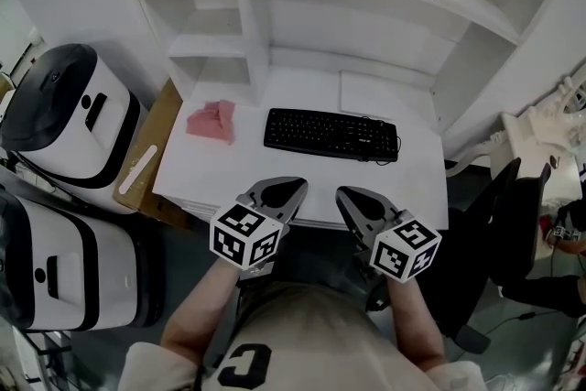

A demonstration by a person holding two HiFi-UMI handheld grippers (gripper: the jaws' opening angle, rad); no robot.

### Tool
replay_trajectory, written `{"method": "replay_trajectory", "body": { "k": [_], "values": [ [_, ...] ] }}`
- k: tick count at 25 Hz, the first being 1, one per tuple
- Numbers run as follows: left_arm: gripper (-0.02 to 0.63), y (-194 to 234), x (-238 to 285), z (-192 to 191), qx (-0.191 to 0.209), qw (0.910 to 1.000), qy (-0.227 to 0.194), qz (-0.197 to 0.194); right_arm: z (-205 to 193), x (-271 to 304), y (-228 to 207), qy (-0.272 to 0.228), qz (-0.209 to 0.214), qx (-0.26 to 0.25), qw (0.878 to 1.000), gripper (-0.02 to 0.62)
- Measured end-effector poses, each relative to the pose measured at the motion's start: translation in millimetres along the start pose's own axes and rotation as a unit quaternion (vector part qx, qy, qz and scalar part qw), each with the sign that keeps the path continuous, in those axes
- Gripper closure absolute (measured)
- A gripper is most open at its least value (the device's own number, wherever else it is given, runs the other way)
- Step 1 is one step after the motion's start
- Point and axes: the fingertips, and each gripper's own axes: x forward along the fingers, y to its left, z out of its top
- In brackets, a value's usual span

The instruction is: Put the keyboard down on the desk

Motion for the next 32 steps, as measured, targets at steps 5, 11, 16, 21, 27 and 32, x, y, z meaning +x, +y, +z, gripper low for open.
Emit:
{"method": "replay_trajectory", "body": {
  "k": [5, 11, 16, 21, 27, 32],
  "values": [
    [0.594, -22, 7, -3, 0.003, 1.0000, 0.002, 0.002, -2, -20, -4, -0.002, 0.008, -0.001, 1.000, 0.571],
    [0.594, -42, 14, -3, 0.007, 0.9999, 0.003, 0.010, -3, -37, -10, -0.003, 0.021, -0.003, 1.000, 0.571],
    [0.594, -55, 16, -3, 0.008, 0.9997, 0.001, 0.024, -5, -51, -15, -0.002, 0.038, -0.001, 0.999, 0.571],
    [0.594, -66, 17, -3, 0.008, 0.9991, 0.006, 0.042, -10, -60, -16, -0.001, 0.065, 0.009, 0.998, 0.571],
    [0.594, -70, 7, -4, 0.012, 0.9983, 0.010, 0.056, -12, -54, -6, 0.003, 0.091, 0.017, 0.996, 0.571],
    [0.594, -63, -1, -8, 0.006, 0.9985, 0.007, 0.054, -15, -45, 3, 0.007, 0.094, 0.017, 0.995, 0.571]
  ]
}}
